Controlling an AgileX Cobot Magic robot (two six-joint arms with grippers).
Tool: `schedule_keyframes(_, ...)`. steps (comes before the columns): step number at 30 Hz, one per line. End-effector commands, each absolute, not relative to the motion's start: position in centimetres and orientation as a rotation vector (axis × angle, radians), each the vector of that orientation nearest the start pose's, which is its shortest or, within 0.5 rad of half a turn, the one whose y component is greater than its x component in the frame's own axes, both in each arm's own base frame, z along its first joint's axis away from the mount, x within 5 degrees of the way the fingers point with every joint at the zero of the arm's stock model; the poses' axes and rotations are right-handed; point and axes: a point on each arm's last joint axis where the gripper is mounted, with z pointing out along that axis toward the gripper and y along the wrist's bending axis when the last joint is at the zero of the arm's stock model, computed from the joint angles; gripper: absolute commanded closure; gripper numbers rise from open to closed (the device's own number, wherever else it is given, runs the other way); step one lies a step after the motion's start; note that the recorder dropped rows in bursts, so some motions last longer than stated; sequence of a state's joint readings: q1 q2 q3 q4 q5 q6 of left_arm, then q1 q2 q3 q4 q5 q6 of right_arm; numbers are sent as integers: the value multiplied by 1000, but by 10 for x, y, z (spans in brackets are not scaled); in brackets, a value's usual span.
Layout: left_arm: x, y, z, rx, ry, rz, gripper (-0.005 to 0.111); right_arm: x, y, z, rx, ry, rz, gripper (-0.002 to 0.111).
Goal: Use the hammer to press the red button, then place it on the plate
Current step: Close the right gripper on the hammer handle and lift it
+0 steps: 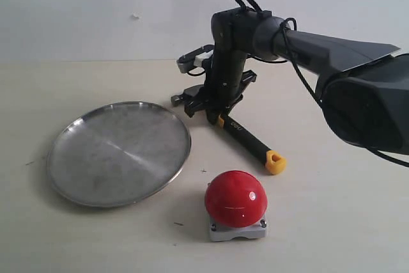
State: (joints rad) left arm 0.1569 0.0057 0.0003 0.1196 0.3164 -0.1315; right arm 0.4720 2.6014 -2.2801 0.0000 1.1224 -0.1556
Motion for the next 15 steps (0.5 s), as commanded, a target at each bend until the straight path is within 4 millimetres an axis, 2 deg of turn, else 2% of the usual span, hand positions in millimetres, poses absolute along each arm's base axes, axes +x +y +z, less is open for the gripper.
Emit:
schedule_keyframes(1, 53, 11, 185, -177, 1786, 127, 107, 479, 243, 127, -798, 2724, 68, 108)
schedule_keyframes(7, 53, 11, 185, -177, 1786, 127, 107, 485, 246, 168, -620, 2590, 143, 108)
schedule_keyframes(15, 53, 11, 185, -177, 1786, 127, 107, 484, 245, 200, -549, 2526, 170, 108)
